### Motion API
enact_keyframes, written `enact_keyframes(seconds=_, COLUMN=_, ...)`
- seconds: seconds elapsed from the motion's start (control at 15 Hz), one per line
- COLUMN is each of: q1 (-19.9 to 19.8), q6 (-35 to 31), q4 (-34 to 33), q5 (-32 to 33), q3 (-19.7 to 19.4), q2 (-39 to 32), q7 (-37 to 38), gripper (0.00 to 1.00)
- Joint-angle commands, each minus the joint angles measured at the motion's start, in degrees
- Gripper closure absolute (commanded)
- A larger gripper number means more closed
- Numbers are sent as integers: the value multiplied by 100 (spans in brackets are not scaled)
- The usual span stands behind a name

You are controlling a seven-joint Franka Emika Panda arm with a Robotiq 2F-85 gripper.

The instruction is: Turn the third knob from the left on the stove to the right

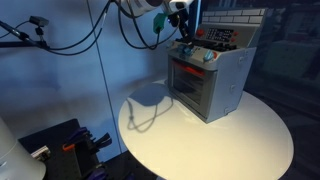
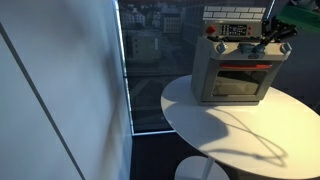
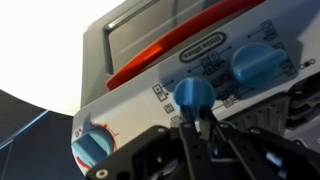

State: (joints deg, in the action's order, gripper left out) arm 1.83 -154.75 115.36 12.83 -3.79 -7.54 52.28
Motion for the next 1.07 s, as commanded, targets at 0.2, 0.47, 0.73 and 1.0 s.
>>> enact_keyframes(seconds=0.2, q1=-59, q6=-511, q4=223, q5=23, q3=-170, q2=71, q7=1120, gripper=96)
enact_keyframes(seconds=0.47, q1=-59, q6=-720, q4=335, q5=34, q3=-195, q2=111, q7=1692, gripper=96)
enact_keyframes(seconds=0.73, q1=-54, q6=-920, q4=452, q5=91, q3=-219, q2=152, q7=2136, gripper=96)
enact_keyframes(seconds=1.0, q1=-58, q6=-975, q4=516, q5=97, q3=-212, q2=194, q7=2225, gripper=80)
